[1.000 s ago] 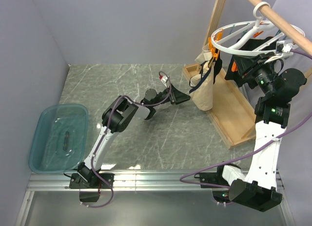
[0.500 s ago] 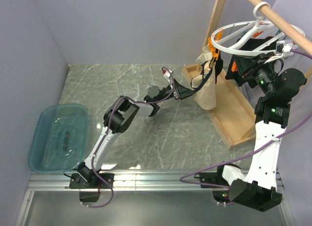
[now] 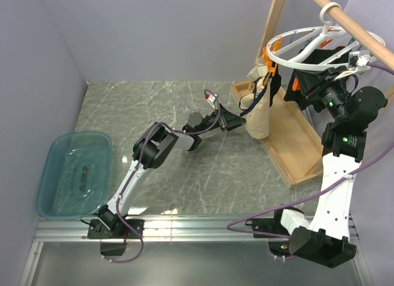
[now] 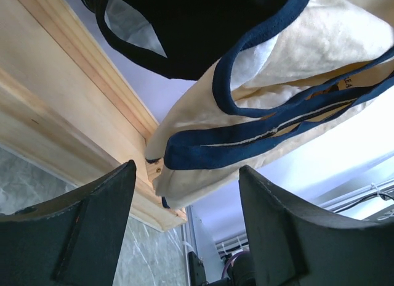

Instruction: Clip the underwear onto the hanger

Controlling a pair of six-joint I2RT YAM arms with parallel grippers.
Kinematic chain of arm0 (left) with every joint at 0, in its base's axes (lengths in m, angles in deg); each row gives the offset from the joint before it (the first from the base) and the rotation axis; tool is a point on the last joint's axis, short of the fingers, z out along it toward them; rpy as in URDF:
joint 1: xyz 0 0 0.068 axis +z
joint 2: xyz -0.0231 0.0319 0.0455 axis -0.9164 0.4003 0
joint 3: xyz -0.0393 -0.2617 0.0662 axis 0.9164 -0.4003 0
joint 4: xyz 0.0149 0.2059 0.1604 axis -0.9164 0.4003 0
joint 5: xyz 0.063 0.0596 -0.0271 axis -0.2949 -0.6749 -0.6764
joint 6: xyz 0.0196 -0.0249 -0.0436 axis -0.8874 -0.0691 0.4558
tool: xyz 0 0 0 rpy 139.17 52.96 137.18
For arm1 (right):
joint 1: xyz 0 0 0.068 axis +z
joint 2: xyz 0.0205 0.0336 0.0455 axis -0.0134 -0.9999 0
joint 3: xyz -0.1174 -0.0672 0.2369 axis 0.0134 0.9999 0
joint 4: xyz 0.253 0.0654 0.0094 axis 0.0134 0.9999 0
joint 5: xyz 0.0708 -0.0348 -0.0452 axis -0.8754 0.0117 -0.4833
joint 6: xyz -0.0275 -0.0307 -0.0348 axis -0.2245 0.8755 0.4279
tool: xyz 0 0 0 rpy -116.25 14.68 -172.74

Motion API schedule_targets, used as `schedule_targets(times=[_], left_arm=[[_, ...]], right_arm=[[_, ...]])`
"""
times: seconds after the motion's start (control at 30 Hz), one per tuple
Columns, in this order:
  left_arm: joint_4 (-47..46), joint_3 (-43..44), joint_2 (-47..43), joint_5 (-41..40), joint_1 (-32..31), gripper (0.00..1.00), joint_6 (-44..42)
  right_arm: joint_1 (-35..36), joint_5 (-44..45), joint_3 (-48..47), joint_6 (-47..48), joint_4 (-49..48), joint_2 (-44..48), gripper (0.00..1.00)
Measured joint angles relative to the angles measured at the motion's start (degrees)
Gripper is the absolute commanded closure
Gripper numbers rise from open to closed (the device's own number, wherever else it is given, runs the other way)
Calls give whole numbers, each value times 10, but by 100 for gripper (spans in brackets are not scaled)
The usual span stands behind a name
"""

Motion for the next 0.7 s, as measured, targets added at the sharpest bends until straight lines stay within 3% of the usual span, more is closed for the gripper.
schedule_targets(times=[0.03,0.17,0.33,0.47,0.7], left_arm=[[0,1,0,-1,0,29,1],[0,10,4,-9,-2,51,9],[-1,13,7,-12,-2,66,13],[0,-25,-2,-7,0,90,12],[6,-91,-63,40,14,95,-22]], right_arm=[[0,0,0,0,0,0,100],[0,0,0,0,0,0,100],[0,0,0,0,0,0,100],[0,0,0,0,0,0,100],[0,1,1,3,-1,0,100]])
